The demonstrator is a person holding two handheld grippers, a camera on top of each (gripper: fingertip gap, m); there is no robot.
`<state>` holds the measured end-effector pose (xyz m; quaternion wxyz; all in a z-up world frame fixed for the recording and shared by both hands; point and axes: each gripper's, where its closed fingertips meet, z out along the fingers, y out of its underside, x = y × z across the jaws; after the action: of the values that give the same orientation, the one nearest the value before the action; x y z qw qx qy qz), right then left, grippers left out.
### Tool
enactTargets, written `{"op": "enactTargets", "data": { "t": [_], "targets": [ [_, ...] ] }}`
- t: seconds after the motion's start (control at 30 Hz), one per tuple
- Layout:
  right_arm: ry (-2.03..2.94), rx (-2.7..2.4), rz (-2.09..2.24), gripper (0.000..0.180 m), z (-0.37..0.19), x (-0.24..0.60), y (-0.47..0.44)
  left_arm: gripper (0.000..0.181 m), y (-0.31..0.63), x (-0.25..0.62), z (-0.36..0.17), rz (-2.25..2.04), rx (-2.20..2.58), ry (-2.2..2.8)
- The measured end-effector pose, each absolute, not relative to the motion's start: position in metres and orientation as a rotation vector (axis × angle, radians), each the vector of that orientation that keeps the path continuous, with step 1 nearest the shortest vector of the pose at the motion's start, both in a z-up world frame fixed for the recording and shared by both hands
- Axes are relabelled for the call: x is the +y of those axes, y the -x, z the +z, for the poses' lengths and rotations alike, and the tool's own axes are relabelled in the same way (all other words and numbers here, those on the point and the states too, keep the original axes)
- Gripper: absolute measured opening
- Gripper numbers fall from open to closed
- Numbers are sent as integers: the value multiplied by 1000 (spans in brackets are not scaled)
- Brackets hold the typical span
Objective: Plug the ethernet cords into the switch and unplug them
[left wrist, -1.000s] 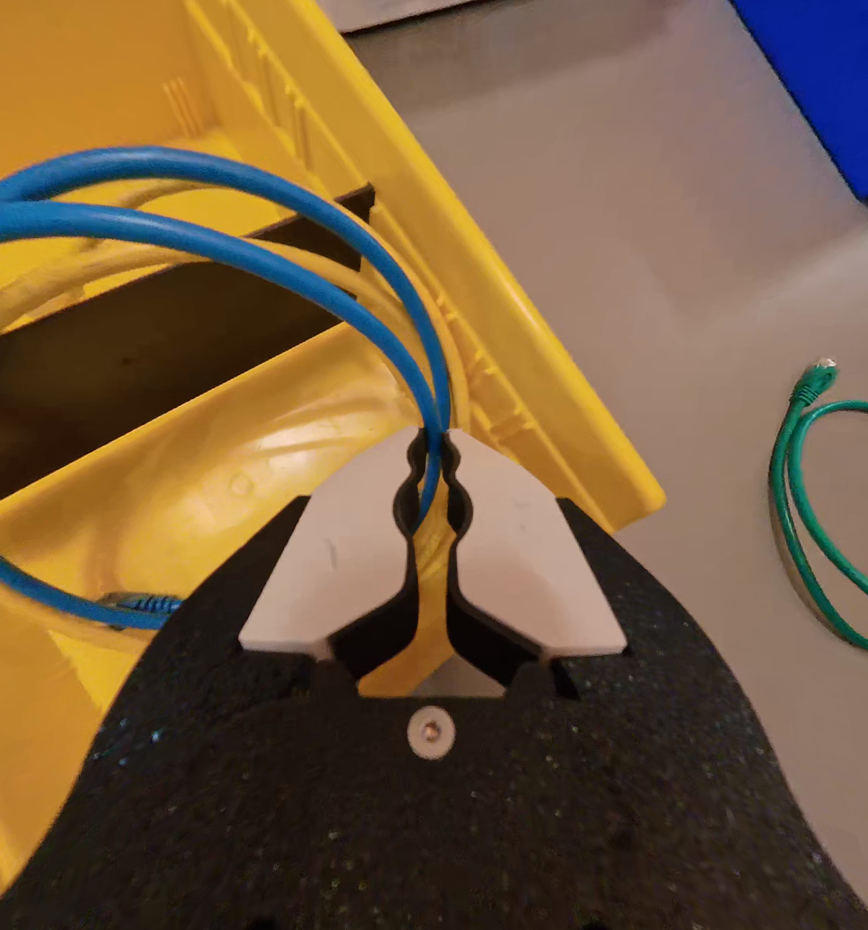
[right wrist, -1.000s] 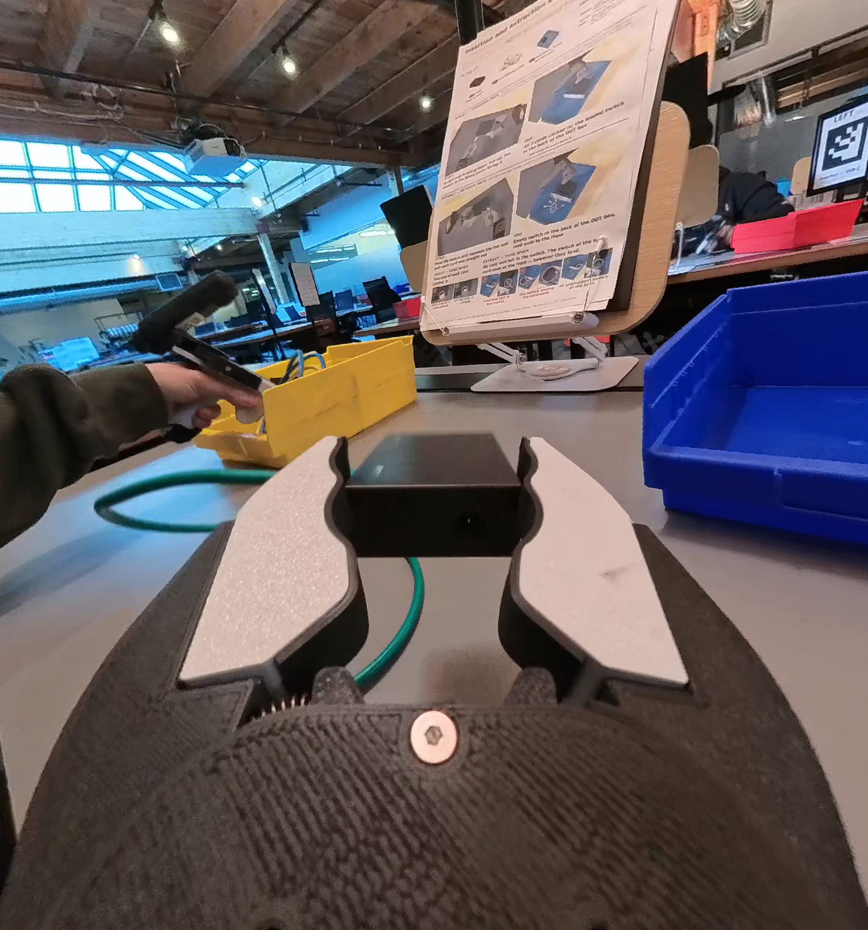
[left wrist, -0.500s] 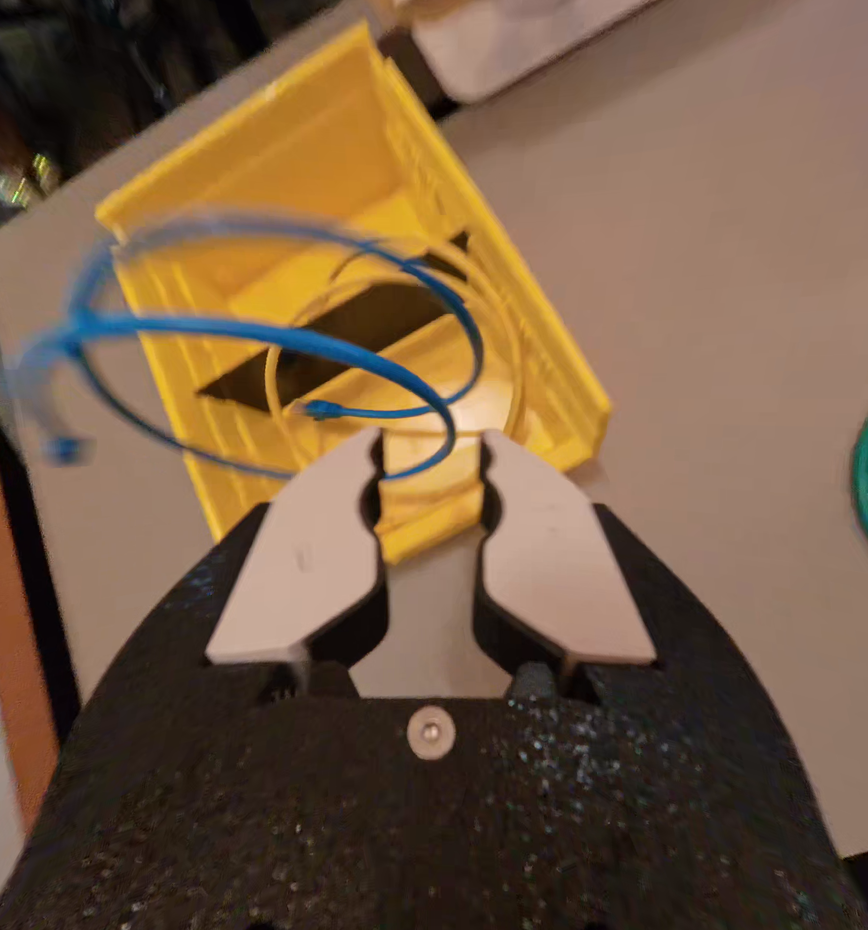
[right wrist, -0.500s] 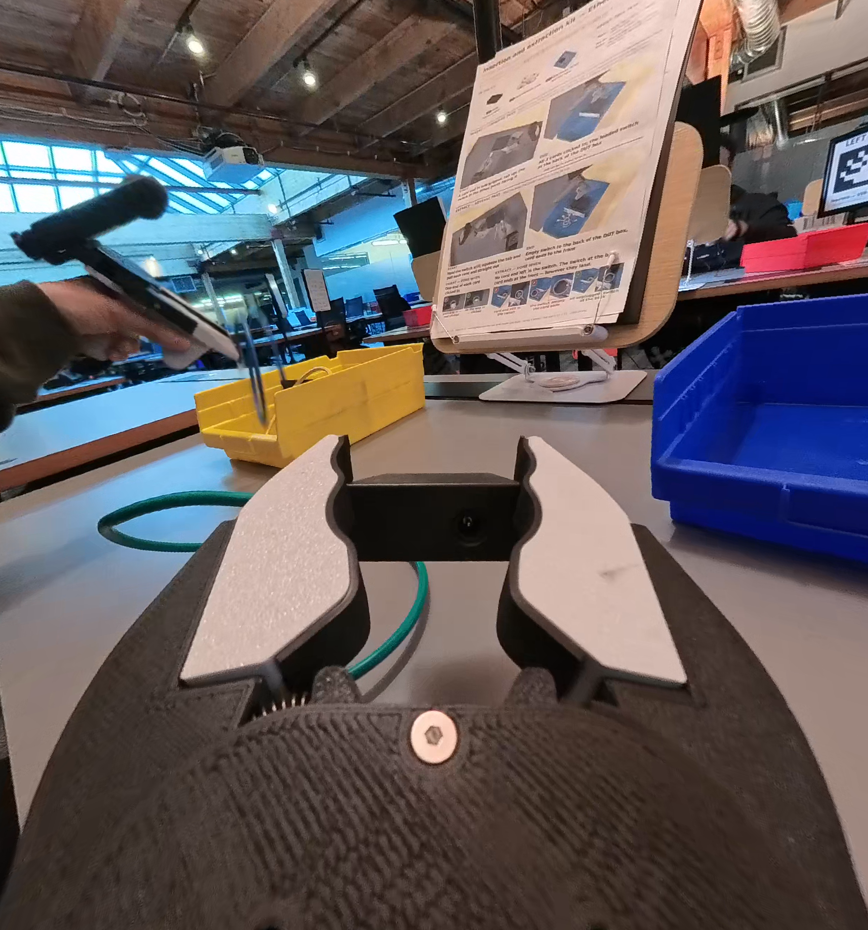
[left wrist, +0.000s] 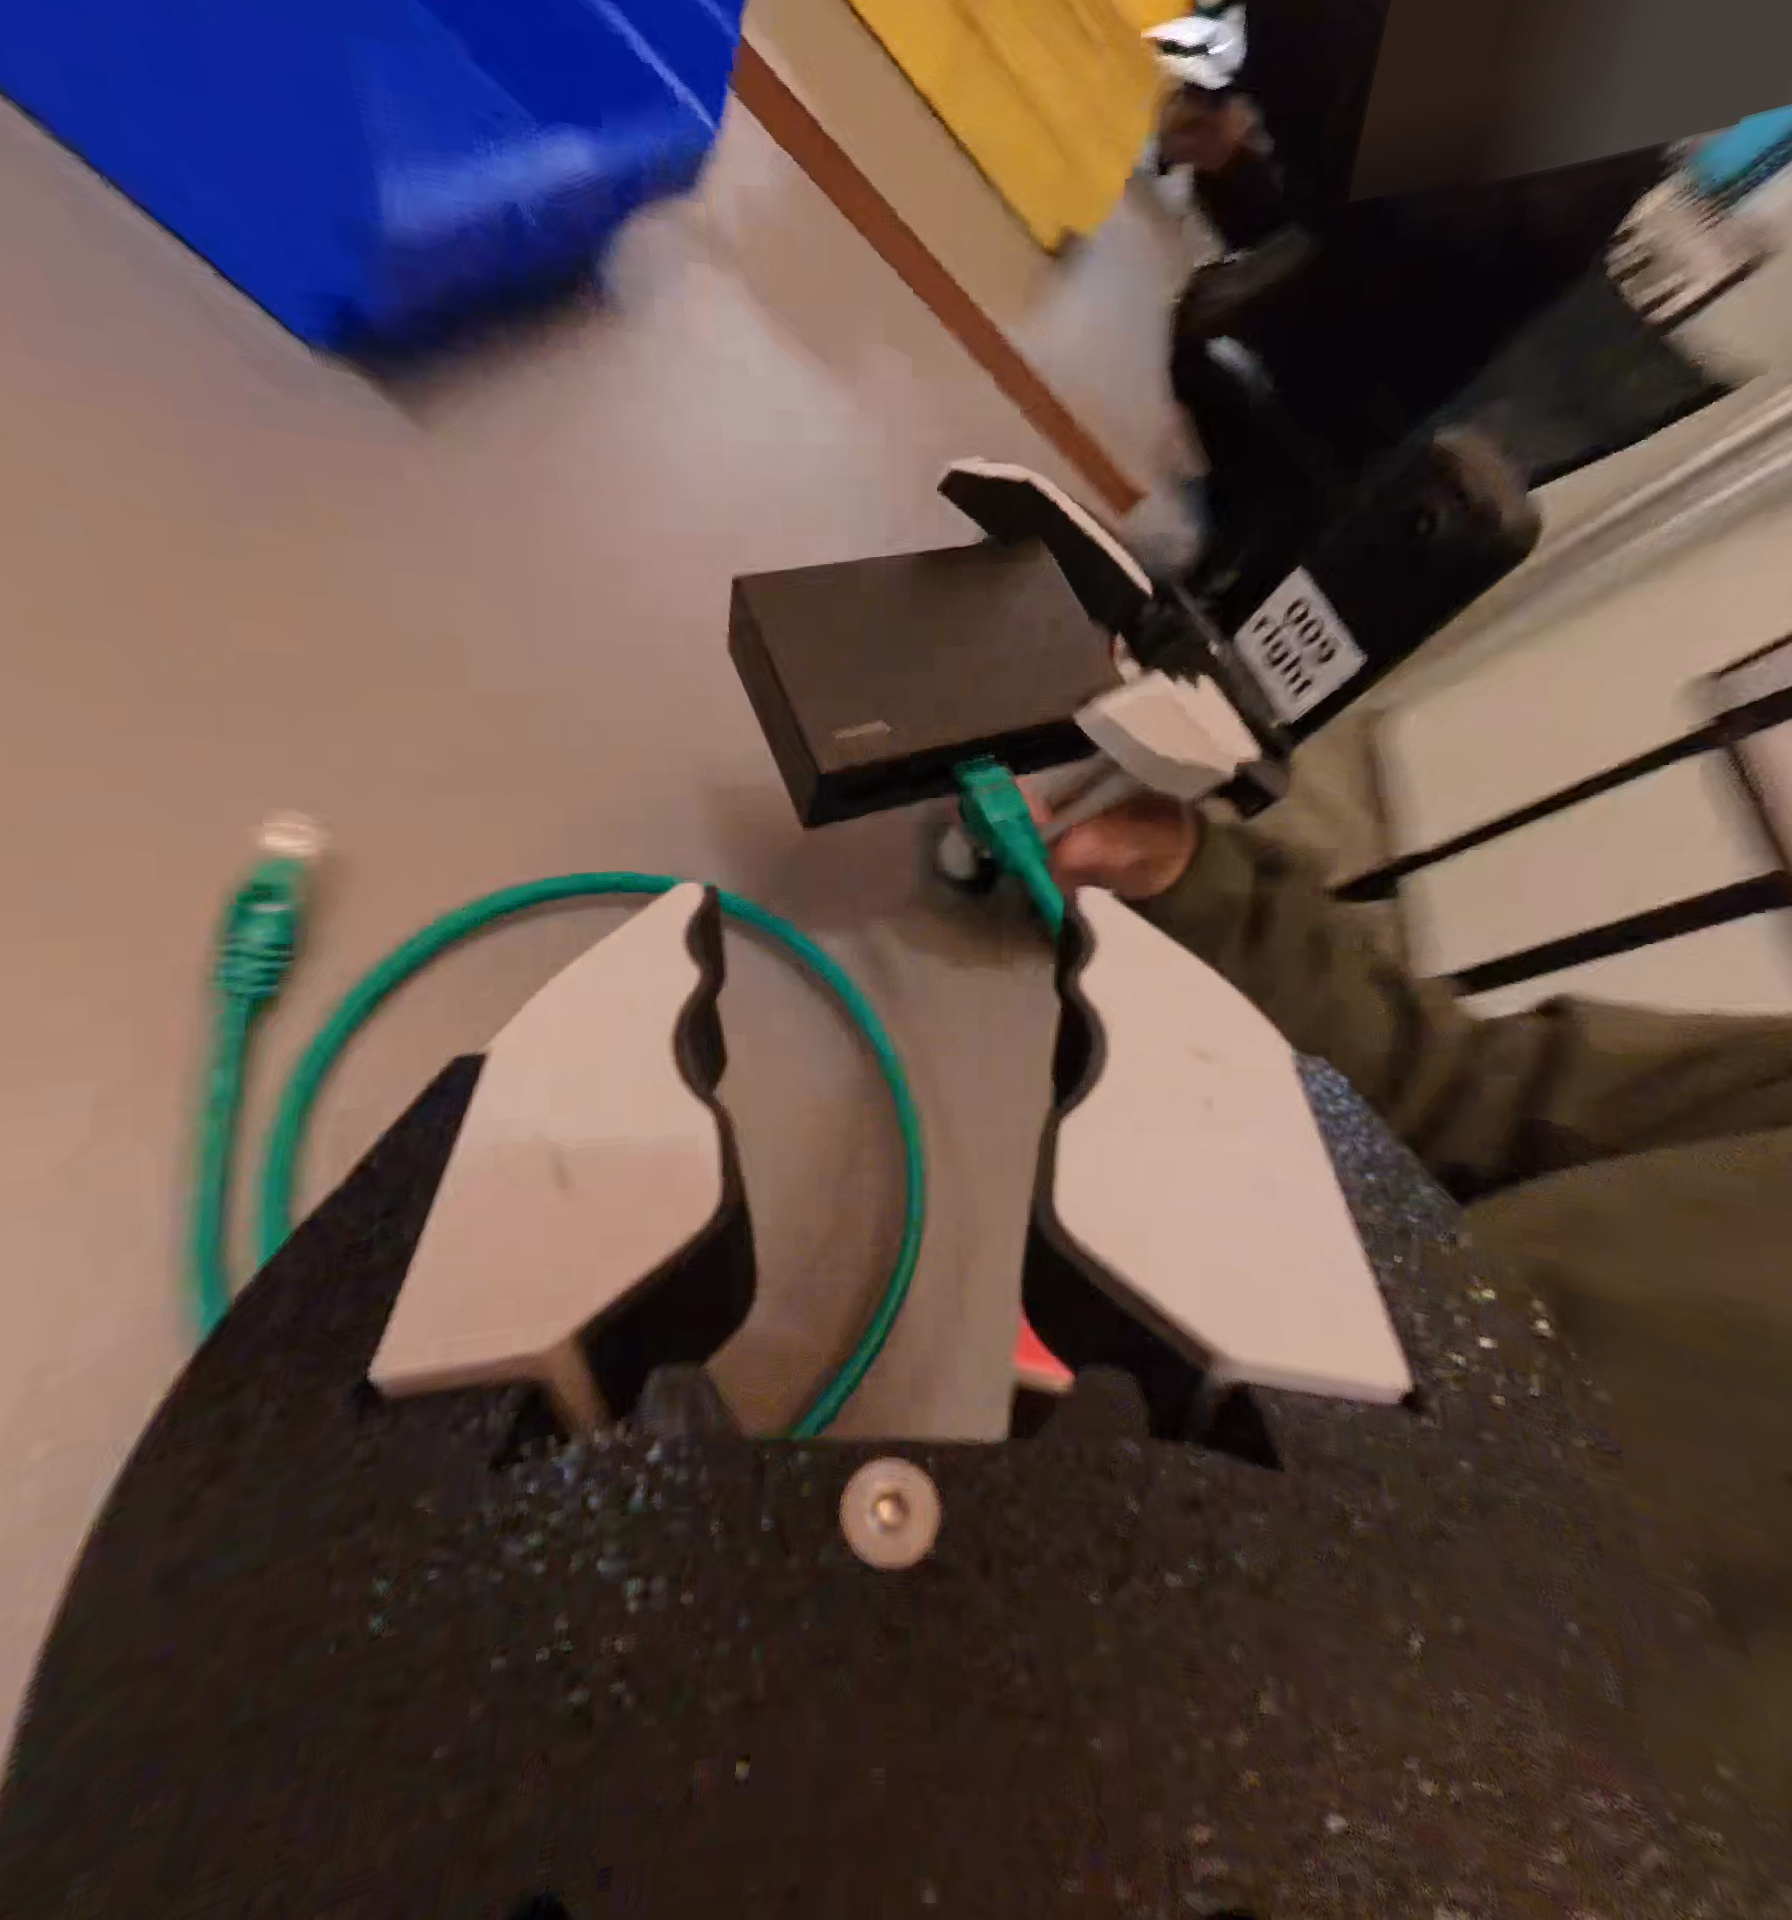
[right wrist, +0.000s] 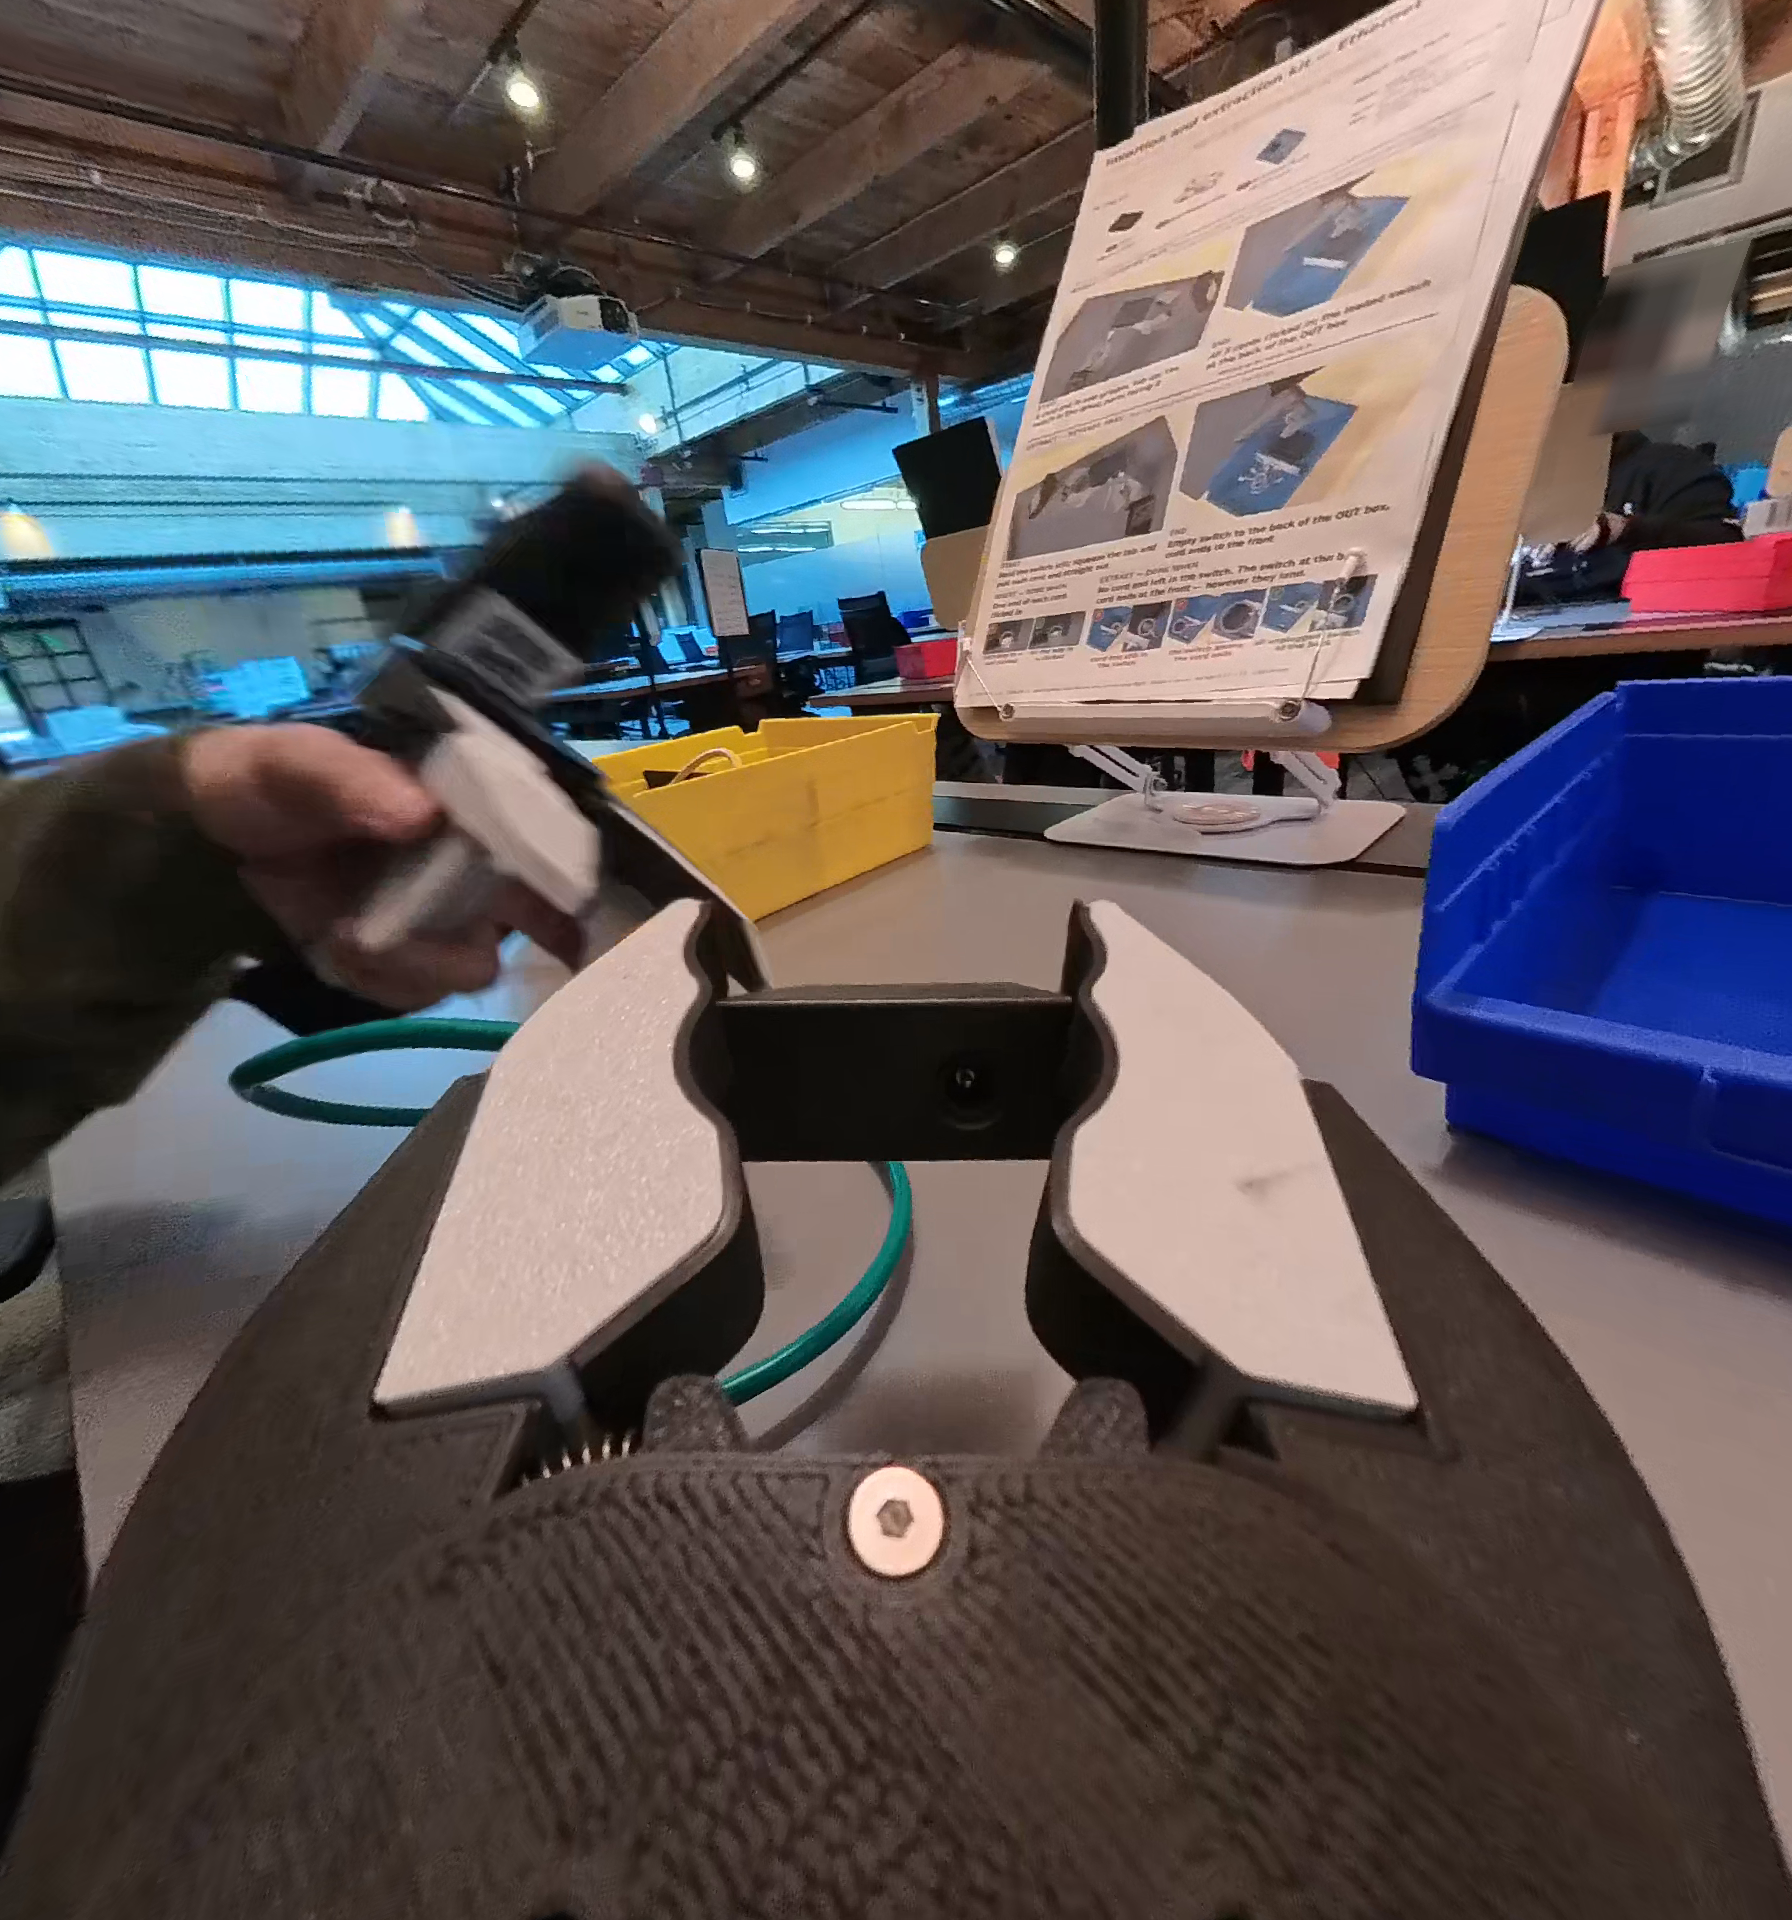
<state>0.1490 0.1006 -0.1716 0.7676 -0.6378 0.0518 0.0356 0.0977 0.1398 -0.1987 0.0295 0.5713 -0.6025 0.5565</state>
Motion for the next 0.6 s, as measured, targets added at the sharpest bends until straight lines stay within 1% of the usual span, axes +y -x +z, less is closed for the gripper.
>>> {"op": "enactTargets", "data": {
  "t": [0.13, 0.17, 0.27, 0.3, 0.4, 0.43, 0.6],
  "targets": [
    [1383, 65, 94, 63, -171, 101, -142, 71, -122, 121, -216, 1663, -1431, -1546],
    [1377, 51, 96, 64, -170, 100, -140, 76, -125, 115, -218, 1632, -1384, -1506],
    [1373, 26, 121, 63, -170, 101, -137, 78, -122, 94, -220, 1552, -1328, -1343],
    [1372, 25, 124, 64, -169, 101, -137, 71, -122, 88, -210, 1572, -1257, -1261],
    [1346, 52, 129, 63, -167, 98, -141, 40, -131, 89, -196, 1658, -1121, -1216],
    [1345, 49, 145, 63, -167, 98, -141, 34, -132, 91, -193, 1660, -1096, -1220],
    [1437, -35, 101, 64, -176, 105, -132, 31, -128, 101, -188, 1549, -1234, -1388]
  ]
}}
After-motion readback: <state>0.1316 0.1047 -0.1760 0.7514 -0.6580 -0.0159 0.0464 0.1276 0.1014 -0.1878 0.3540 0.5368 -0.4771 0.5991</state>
